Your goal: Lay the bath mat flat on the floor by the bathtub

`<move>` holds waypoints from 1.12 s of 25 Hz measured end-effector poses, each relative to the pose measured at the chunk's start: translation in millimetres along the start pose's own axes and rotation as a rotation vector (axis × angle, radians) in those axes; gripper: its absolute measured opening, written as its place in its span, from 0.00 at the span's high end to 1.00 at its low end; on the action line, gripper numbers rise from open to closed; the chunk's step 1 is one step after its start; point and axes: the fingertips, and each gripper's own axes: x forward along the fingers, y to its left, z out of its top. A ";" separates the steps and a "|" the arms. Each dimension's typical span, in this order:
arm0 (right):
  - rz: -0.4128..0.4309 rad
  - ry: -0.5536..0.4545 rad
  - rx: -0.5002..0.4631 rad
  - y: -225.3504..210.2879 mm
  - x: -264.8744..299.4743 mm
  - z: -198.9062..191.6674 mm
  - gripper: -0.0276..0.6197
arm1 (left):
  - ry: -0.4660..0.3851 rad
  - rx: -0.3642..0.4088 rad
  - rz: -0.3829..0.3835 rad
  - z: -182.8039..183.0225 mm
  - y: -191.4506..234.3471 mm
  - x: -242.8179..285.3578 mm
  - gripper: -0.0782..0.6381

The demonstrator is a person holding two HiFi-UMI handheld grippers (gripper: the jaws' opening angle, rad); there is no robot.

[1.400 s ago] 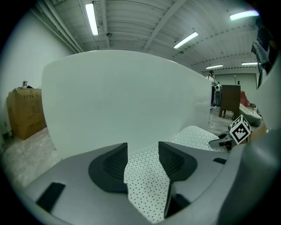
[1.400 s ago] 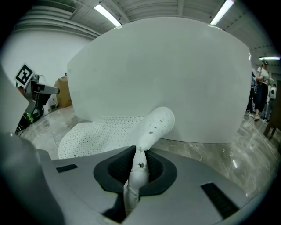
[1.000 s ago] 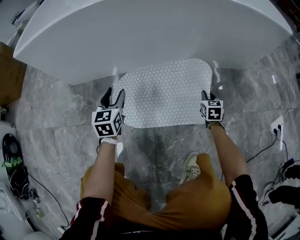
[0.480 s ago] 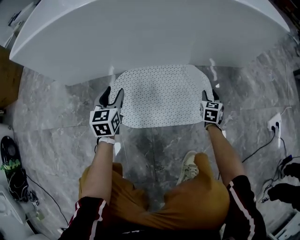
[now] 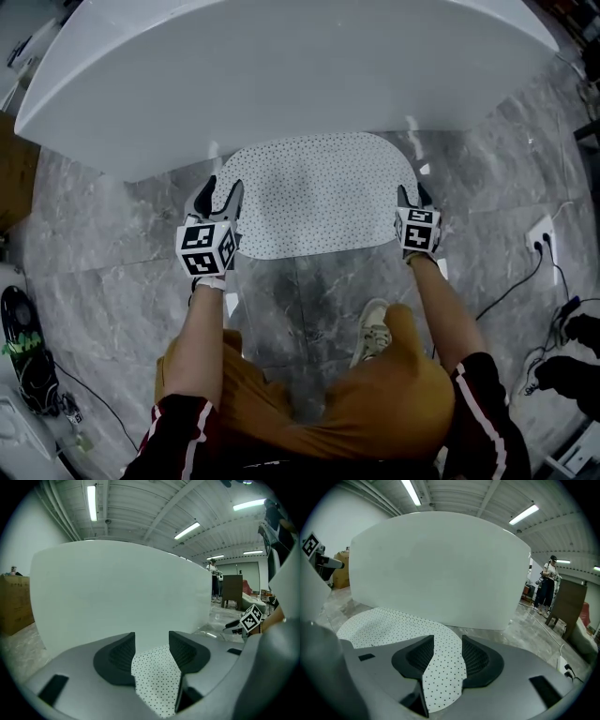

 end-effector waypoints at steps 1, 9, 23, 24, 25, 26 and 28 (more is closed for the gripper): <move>-0.003 -0.005 0.010 -2.3 -5.1 2.2 0.65 | -0.013 0.010 0.003 6.8 2.1 -1.8 0.57; -0.010 -0.050 0.070 -27.9 -38.0 22.9 0.65 | -0.092 0.130 0.034 61.2 28.3 -21.0 0.57; -0.003 -0.255 0.188 -42.7 -114.8 177.9 0.65 | -0.251 0.043 0.051 153.7 42.1 -78.0 0.57; -0.010 -0.273 0.217 -46.8 -122.2 193.3 0.65 | -0.265 0.037 0.049 162.4 41.2 -82.6 0.57; -0.015 -0.297 0.256 -50.7 -130.9 210.2 0.65 | -0.281 0.035 0.044 172.4 39.7 -86.5 0.57; -0.016 -0.328 0.311 -54.8 -140.8 229.7 0.65 | -0.301 0.038 0.036 184.5 37.6 -89.0 0.58; -0.003 -0.401 0.430 -60.2 -162.5 273.5 0.65 | -0.341 0.060 0.020 213.4 32.5 -91.2 0.60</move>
